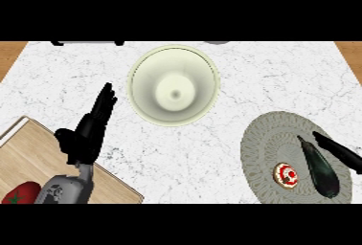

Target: Pick the cupcake from the placemat and place it in the bowl

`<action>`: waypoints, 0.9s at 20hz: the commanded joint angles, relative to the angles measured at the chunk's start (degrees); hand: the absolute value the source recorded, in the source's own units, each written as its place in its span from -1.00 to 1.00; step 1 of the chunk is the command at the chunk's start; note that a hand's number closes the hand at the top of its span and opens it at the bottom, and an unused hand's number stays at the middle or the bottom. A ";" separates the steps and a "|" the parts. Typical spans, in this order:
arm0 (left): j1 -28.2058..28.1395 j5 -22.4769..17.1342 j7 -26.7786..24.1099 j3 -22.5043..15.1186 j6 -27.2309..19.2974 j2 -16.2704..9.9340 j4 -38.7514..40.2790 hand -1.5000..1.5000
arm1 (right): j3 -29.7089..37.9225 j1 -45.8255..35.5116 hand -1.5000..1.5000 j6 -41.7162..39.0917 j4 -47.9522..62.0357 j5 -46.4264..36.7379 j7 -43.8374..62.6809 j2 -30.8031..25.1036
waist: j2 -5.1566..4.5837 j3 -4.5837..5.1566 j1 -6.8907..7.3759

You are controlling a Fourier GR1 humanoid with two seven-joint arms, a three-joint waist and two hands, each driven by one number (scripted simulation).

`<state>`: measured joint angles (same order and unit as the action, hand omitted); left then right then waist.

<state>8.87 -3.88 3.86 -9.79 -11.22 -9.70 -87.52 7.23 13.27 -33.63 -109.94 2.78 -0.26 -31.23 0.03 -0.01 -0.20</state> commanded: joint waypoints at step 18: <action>-1.83 4.34 -1.17 3.91 3.69 3.74 0.27 0.00 | 0.34 -4.54 -1.00 -5.49 9.50 -7.51 -0.53 13.37 | -0.03 0.01 0.11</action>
<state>6.67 -0.61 4.43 -6.99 -7.88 -6.96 -89.73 7.64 10.90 -39.03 -103.50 -2.32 0.60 -19.92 0.02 -0.01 -0.05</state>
